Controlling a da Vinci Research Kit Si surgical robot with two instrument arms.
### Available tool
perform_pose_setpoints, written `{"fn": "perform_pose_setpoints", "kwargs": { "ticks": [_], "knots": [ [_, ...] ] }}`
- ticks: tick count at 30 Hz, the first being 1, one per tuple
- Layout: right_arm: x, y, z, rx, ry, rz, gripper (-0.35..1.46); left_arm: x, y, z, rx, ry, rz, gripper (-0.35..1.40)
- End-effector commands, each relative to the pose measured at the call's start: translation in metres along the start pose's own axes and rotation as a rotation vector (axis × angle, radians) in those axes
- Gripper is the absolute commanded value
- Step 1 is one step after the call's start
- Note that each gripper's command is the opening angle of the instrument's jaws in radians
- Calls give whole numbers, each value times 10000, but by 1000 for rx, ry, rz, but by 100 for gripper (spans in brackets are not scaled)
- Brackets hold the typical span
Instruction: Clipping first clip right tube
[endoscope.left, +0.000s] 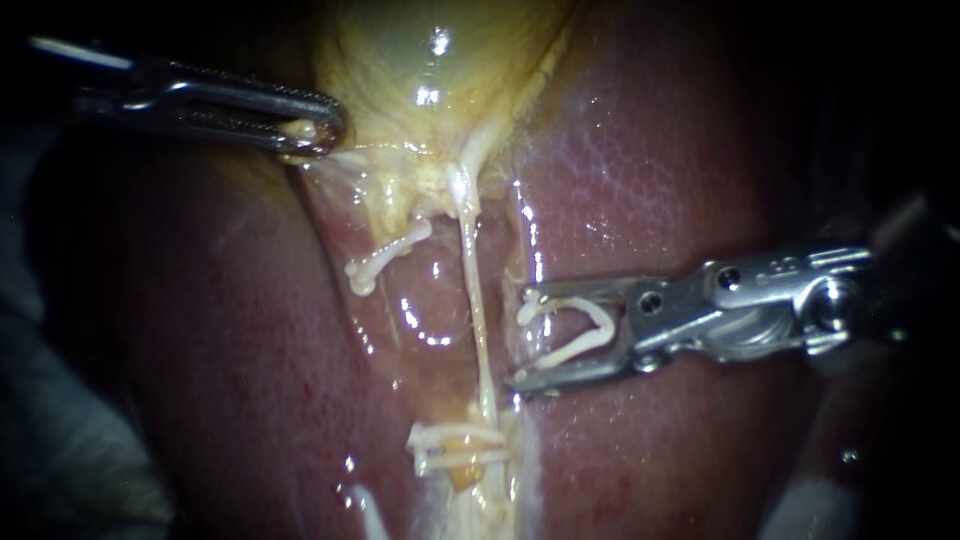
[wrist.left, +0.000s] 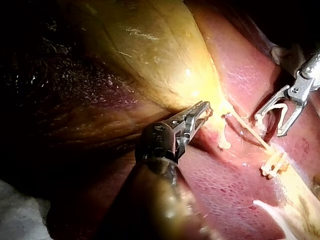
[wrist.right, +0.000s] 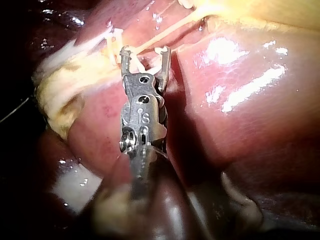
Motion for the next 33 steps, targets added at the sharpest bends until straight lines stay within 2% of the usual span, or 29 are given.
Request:
{"fn": "perform_pose_setpoints", "kwargs": {
  "ticks": [1,7,13,15,21,33],
  "knots": [
    [-2,1,5,0,1,1,50,0,0,0,1,1,-1,-35],
    [-11,9,39,-11,9,35,50,0,0,0,1,1,-1,-35],
    [-16,9,59,73,21,64,50,-1,0,0,1,1,-1,-35],
    [-15,7,62,88,37,73,50,-1,1,0,1,1,-1,-35],
    [-12,1,66,150,80,108,49,0,1,0,2,1,-1,-35],
    [1,-13,52,205,144,162,46,-1,2,0,2,1,-1,-35]
  ]
}}
